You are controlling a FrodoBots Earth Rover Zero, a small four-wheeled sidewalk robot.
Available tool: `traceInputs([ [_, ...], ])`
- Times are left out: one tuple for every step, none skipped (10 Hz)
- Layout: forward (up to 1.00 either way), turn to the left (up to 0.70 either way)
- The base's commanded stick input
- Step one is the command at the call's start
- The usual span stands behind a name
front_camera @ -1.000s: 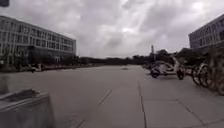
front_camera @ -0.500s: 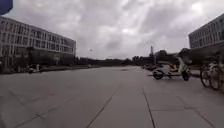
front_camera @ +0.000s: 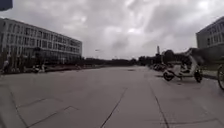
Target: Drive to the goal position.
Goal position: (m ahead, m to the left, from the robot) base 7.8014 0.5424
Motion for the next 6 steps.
traceInputs([
  [0.70,0.00],
  [0.70,0.00],
  [0.70,0.00],
  [0.70,0.00],
  [0.70,0.00],
  [0.70,0.00],
])
